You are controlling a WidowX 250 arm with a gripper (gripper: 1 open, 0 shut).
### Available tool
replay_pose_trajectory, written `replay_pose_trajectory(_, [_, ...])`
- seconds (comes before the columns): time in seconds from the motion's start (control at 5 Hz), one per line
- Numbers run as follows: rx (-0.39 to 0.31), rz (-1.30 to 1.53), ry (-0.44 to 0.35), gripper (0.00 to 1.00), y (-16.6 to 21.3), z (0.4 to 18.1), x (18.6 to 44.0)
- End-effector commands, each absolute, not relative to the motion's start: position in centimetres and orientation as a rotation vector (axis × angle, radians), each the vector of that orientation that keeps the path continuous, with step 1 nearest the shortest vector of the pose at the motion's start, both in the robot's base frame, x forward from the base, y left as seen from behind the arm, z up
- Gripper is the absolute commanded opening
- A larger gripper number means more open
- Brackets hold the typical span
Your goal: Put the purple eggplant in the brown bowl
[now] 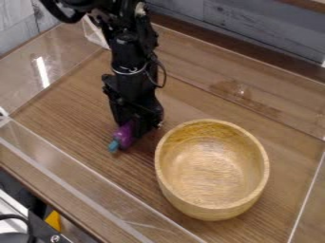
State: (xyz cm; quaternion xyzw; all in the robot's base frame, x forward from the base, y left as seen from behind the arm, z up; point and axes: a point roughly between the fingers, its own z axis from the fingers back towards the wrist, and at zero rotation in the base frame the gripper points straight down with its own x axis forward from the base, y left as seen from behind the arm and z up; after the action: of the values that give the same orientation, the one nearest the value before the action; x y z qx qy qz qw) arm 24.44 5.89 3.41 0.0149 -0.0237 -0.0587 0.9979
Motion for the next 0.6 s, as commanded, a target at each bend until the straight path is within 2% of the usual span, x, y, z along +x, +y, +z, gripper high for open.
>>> replay_pose_trajectory(0.0, [0.036,-0.110,-0.101,0.00,5.97,4.42,24.64])
replay_pose_trajectory(0.4, [0.022,-0.097,-0.115,0.00,5.54,5.14,24.56])
